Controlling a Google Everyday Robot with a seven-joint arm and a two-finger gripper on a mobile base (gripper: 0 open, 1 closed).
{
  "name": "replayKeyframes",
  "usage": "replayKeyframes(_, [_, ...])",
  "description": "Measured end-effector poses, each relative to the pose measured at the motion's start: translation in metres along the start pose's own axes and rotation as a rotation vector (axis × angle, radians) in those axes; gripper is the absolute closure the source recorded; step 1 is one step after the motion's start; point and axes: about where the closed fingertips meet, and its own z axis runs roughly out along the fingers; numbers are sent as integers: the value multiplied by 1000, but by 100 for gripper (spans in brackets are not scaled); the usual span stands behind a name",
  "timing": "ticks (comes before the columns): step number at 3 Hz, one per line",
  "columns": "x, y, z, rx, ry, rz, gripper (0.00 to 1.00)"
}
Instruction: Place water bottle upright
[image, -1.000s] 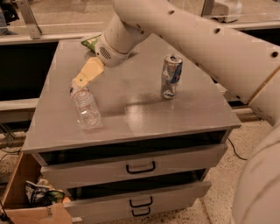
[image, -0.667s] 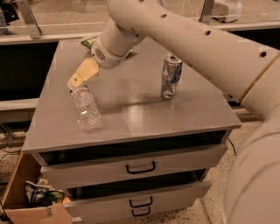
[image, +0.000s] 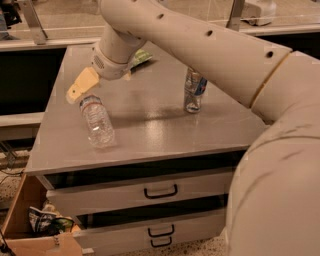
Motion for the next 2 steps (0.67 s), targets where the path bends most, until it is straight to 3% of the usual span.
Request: replayKeyframes(2, [11, 13, 20, 71, 120, 60, 0])
